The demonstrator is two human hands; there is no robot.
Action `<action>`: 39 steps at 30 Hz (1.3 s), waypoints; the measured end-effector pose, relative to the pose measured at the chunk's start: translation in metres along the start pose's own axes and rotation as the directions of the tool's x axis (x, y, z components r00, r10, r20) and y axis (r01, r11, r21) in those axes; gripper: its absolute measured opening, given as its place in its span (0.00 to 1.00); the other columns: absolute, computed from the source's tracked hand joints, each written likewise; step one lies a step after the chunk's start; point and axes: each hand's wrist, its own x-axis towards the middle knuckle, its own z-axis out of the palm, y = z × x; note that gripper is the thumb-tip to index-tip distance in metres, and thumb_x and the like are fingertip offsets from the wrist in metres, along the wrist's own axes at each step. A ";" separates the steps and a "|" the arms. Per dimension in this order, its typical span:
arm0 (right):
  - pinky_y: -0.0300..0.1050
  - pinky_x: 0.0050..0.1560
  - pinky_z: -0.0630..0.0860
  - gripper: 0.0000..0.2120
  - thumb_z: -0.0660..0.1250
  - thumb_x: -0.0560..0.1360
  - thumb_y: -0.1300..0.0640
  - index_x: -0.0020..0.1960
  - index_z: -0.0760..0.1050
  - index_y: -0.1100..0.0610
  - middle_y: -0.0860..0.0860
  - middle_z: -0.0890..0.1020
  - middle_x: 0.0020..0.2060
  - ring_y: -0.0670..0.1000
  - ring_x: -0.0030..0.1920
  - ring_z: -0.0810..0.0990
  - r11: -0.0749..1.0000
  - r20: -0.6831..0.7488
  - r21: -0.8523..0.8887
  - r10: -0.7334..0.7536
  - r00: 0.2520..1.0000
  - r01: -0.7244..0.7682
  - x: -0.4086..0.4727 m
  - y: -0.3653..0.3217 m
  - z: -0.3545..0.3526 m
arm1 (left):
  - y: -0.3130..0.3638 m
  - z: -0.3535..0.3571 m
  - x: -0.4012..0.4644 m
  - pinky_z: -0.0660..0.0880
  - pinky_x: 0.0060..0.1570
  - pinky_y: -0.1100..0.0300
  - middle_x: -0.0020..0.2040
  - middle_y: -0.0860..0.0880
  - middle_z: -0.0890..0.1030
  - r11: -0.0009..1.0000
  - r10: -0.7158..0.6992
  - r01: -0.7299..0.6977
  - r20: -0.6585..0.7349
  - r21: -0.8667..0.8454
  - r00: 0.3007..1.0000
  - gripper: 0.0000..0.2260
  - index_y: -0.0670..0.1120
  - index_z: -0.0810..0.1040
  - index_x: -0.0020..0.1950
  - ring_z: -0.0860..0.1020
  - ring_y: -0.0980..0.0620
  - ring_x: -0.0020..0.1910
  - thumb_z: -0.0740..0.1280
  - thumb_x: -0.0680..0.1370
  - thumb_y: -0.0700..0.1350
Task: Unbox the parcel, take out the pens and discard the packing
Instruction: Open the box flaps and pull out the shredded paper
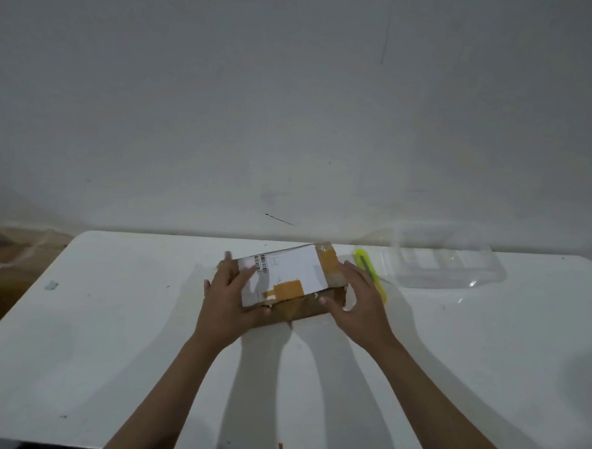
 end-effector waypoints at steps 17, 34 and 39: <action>0.50 0.37 0.80 0.15 0.71 0.73 0.58 0.59 0.78 0.58 0.57 0.83 0.48 0.53 0.33 0.81 0.984 -0.131 -0.141 -0.125 0.984 0.106 0.008 0.011 0.000 | 0.015 0.011 -0.017 0.71 0.52 0.62 0.61 0.54 0.76 0.916 -0.232 0.132 -0.230 -0.379 0.945 0.41 0.51 0.61 0.72 0.74 0.57 0.58 0.79 0.65 0.46; 0.46 0.33 0.79 0.15 0.64 0.73 0.42 0.52 0.76 0.51 0.47 0.81 0.46 0.43 0.39 0.82 0.980 -0.159 -0.052 -0.196 0.968 0.190 0.027 0.016 -0.014 | 0.033 0.008 -0.014 0.71 0.35 0.60 0.39 0.53 0.80 0.892 -0.423 0.275 -0.447 -0.360 0.788 0.24 0.46 0.67 0.46 0.79 0.52 0.41 0.76 0.66 0.58; 0.58 0.45 0.80 0.23 0.61 0.74 0.44 0.65 0.74 0.53 0.47 0.81 0.56 0.45 0.39 0.82 0.975 -0.074 -0.032 -0.220 0.973 0.218 0.035 0.014 -0.016 | 0.025 0.015 -0.011 0.74 0.34 0.56 0.37 0.50 0.80 0.955 -0.292 0.220 -0.512 -0.199 0.808 0.16 0.44 0.69 0.45 0.80 0.47 0.37 0.72 0.72 0.53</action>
